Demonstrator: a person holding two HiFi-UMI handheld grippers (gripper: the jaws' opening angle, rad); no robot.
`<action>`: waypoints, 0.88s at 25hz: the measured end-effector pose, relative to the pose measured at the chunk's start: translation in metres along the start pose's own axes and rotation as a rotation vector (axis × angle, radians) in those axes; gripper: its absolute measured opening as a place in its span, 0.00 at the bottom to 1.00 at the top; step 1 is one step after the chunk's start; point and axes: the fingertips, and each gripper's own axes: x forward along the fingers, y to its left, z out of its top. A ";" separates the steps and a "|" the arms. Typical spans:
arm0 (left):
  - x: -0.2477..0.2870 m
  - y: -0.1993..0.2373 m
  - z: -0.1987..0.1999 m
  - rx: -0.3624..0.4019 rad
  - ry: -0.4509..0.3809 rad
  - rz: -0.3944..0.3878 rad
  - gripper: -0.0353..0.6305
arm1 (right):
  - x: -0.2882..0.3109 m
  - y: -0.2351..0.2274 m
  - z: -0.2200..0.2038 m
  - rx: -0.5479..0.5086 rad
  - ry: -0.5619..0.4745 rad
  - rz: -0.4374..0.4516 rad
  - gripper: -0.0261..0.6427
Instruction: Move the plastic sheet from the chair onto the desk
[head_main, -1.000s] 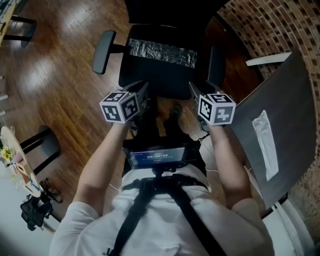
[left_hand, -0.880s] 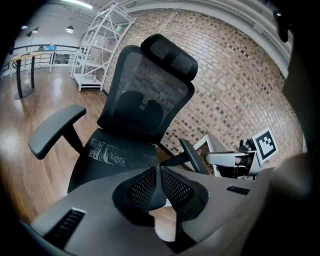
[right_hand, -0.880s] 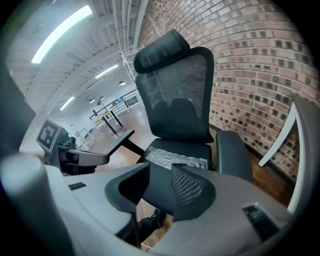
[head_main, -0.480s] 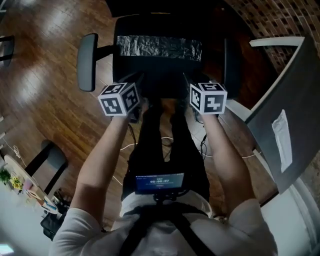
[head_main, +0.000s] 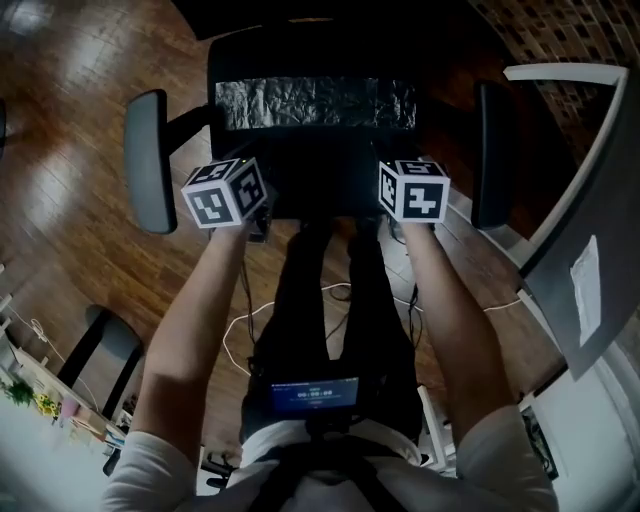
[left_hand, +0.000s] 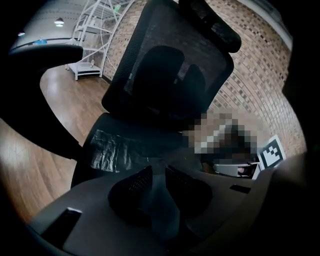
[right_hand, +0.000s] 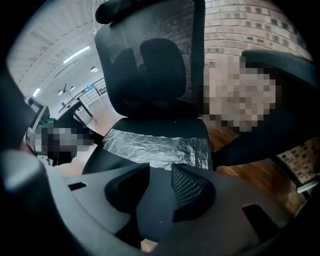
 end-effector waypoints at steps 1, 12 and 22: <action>0.006 0.005 0.002 0.009 0.000 0.006 0.18 | 0.005 -0.003 -0.001 0.006 -0.001 -0.008 0.25; 0.061 0.055 0.004 0.011 0.032 0.080 0.29 | 0.062 -0.053 0.011 -0.004 0.033 -0.118 0.37; 0.080 0.092 0.010 0.010 0.059 0.141 0.32 | 0.094 -0.077 0.007 0.007 0.107 -0.166 0.51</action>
